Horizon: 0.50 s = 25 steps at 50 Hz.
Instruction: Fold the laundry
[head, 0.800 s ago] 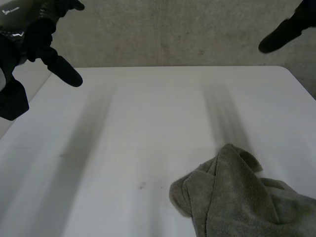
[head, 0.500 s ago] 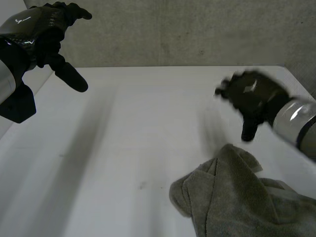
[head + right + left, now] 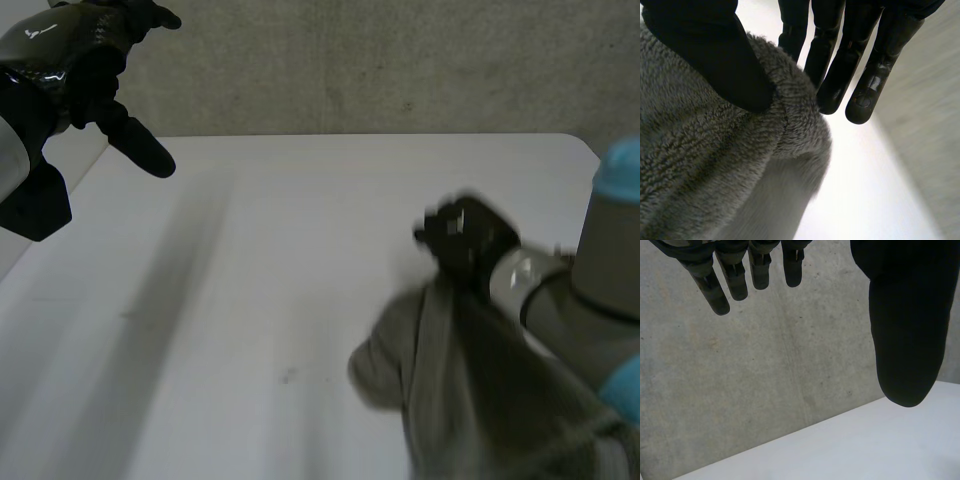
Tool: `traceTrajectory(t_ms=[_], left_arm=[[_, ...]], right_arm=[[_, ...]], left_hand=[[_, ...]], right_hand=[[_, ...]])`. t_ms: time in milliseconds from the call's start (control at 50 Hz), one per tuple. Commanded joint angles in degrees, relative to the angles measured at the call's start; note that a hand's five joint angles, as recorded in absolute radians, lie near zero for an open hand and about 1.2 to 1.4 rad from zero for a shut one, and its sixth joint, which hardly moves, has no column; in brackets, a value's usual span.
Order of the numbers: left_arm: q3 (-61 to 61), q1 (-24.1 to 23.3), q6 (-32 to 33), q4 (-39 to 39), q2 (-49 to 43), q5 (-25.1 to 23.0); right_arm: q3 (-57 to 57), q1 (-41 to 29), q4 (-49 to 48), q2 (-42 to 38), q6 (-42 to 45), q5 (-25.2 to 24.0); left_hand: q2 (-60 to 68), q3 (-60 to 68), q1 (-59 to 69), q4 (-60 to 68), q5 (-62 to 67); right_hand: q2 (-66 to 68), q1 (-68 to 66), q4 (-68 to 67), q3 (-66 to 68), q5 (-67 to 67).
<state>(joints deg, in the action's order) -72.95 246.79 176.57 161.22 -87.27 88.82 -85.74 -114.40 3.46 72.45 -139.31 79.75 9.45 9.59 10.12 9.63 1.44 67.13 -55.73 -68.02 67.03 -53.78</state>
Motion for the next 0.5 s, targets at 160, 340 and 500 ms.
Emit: traceTrajectory(t_ms=[160, 340, 500], left_arm=[[0.0, -0.1, -0.3, 0.5, 0.6, 0.2], [0.1, 0.0, -0.3, 0.5, 1.2, 0.2], [-0.4, 0.1, -0.3, 1.1, 0.8, 0.2]], right_arm=[[19.5, -2.9, -18.1, 6.7, -24.0, -0.1], [9.9, -7.4, -7.8, 3.3, -21.1, -0.7], [-2.6, -10.2, 4.5, -0.2, -9.3, -0.8]], left_hand=[[0.6, 0.5, -0.1, 0.4, -1.4], [0.6, 0.5, -0.1, 0.4, -1.4], [0.6, 0.5, -0.1, 0.4, -1.4]], right_hand=[[12.9, -24.3, -12.0, 13.0, -16.2], [12.9, -24.3, -12.0, 13.0, -16.2], [12.9, -24.3, -12.0, 13.0, -16.2]])
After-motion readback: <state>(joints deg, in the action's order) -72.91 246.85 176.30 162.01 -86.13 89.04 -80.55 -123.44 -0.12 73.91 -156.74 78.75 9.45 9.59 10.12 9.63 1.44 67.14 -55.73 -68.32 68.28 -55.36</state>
